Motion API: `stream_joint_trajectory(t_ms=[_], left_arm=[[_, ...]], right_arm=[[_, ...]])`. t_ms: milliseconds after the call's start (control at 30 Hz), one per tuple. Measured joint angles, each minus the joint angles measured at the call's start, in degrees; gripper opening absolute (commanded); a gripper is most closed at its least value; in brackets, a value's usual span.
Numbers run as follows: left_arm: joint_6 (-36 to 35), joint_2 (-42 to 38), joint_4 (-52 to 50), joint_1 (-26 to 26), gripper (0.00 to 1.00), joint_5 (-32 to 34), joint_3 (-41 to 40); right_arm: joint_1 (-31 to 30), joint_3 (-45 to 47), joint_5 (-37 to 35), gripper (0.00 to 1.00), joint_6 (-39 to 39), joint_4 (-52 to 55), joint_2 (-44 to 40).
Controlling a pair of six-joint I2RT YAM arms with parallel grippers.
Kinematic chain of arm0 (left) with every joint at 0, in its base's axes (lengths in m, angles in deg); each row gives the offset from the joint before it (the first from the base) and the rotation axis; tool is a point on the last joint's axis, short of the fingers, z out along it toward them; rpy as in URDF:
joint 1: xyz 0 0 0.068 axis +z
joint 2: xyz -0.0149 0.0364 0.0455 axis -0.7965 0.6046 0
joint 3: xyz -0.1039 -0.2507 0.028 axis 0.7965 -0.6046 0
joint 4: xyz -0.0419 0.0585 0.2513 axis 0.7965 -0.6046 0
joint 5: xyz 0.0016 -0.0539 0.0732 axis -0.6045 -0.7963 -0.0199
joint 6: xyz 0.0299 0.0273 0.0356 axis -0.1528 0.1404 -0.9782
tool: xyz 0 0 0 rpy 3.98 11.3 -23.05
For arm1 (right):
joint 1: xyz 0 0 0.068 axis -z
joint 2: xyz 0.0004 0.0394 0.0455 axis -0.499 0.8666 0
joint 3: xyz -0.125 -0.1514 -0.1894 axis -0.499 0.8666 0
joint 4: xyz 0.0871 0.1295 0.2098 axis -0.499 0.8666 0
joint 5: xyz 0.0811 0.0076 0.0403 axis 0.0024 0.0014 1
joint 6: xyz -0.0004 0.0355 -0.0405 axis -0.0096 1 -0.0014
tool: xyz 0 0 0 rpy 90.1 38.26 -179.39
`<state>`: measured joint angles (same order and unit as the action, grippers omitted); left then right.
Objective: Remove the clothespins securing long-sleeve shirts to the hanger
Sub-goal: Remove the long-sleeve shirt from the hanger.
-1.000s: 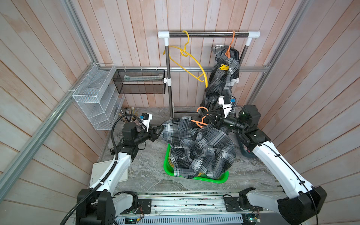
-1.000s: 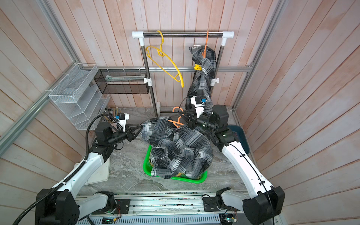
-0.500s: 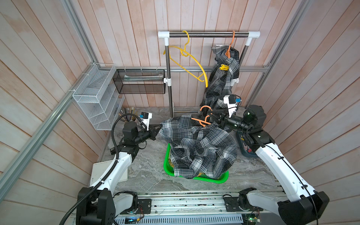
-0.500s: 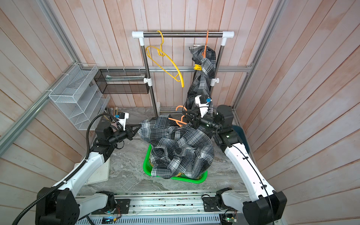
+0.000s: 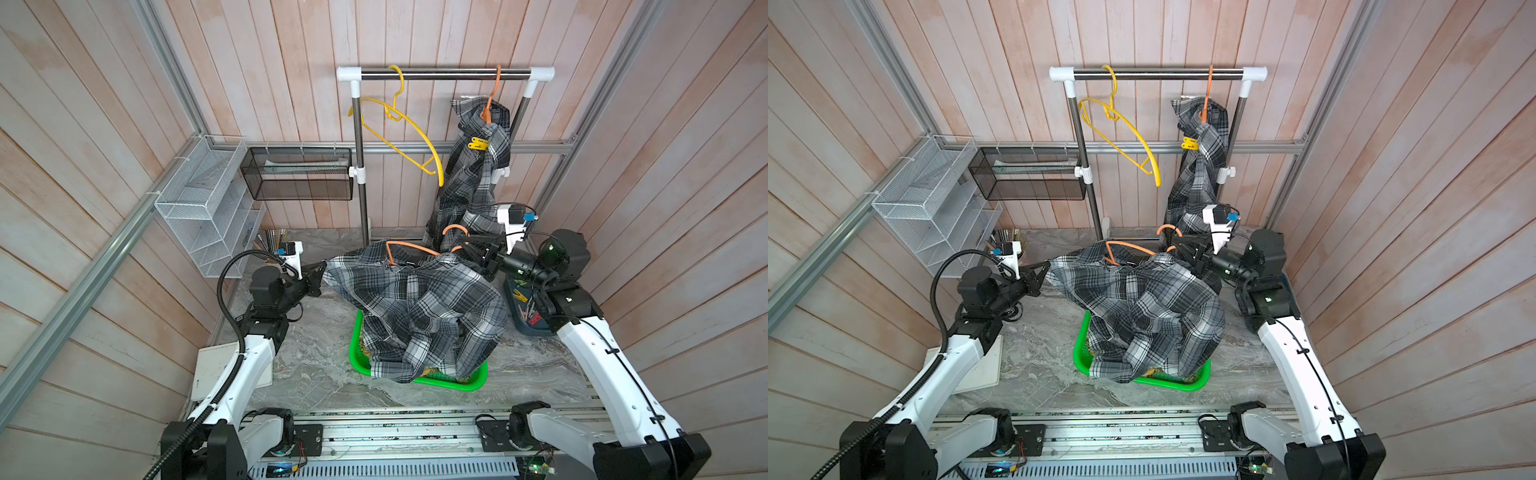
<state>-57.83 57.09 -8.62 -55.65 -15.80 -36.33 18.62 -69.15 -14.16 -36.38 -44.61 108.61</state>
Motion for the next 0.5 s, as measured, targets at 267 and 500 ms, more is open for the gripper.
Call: stream_joint_trajectory(t_ms=[267, 500], left_arm=[[0.94, 0.04, -1.38, 0.5, 0.0, 0.83, -1.07], [2.36, 0.37, -1.95, 0.59, 0.0, -1.18, -1.09]], right_arm=[[2.21, 0.35, 1.95, 0.0, 0.26, 0.26, -1.14], [3.48, 0.61, 3.45, 0.0, 0.57, 0.31, -2.86]])
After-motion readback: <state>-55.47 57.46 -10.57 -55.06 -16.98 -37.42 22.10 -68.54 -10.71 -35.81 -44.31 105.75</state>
